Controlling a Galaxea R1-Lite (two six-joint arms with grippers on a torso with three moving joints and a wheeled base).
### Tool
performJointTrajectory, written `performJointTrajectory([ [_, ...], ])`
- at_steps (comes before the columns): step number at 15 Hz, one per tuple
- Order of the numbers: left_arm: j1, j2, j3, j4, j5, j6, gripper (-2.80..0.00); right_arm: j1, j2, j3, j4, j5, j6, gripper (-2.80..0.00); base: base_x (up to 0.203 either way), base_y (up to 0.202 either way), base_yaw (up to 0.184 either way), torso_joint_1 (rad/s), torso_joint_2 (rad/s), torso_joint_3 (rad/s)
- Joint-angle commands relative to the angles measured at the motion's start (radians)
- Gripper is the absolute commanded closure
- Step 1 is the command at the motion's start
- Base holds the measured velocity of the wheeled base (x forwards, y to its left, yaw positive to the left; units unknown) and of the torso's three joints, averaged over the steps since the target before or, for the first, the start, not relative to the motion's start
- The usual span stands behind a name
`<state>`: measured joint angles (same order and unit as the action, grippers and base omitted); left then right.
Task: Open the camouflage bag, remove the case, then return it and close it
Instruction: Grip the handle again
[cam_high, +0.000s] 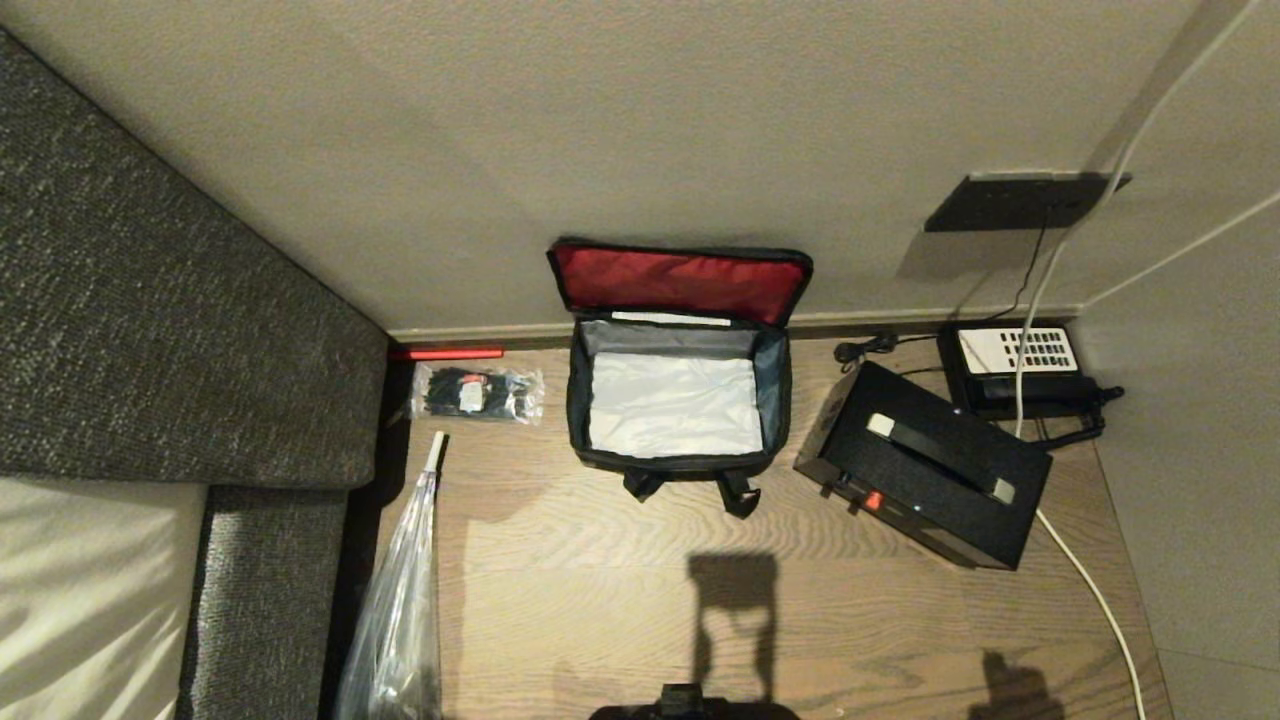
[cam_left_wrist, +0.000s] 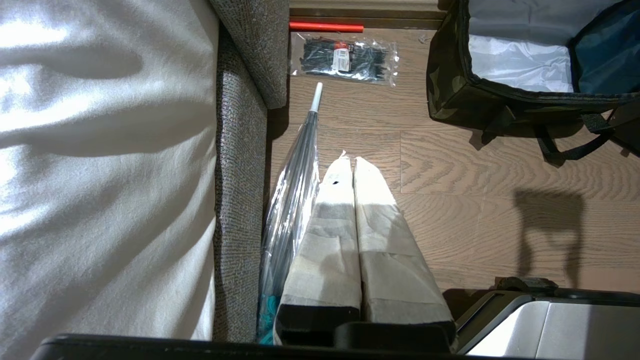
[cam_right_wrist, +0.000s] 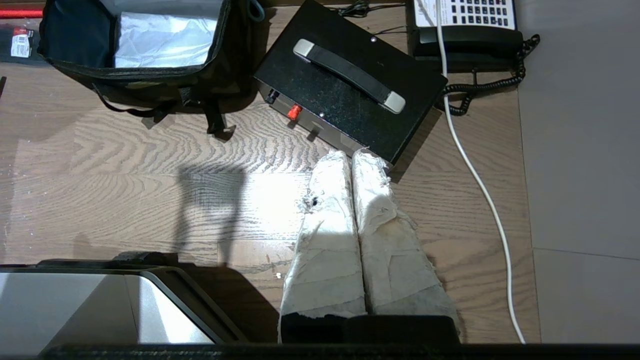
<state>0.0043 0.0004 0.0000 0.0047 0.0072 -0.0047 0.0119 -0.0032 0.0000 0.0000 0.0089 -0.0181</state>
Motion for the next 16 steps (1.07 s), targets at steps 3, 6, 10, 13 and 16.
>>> performJointTrajectory([
  [3,0.0,-0.002,0.003,0.0,0.0,0.0,0.0,0.0,0.0,0.0,0.0,0.0,0.0,0.0,0.0,0.0,0.0,0.0,0.0,0.0],
  [6,0.0,-0.001,0.003,0.0,0.0,0.0,0.0,0.0,0.0,0.0,0.0,0.0,0.0,0.0,0.0,0.0,0.0,0.0,0.0,0.0],
  [10,0.0,-0.002,0.003,0.0,0.0,0.0,0.0,0.0,0.0,0.0,0.0,0.0,0.0,0.0,0.0,0.0,0.0,0.0,0.0,0.0],
  [13,0.0,-0.002,0.003,0.0,0.0,0.0,0.0,0.0,0.0,0.0,0.0,0.0,0.0,0.0,0.0,0.0,0.0,0.0,0.0,0.0],
  [16,0.0,-0.002,0.003,0.0,0.0,0.002,0.0,0.0,0.0,0.0,0.0,0.0,0.0,0.0,0.0,0.0,0.0,0.0,0.0,0.0],
])
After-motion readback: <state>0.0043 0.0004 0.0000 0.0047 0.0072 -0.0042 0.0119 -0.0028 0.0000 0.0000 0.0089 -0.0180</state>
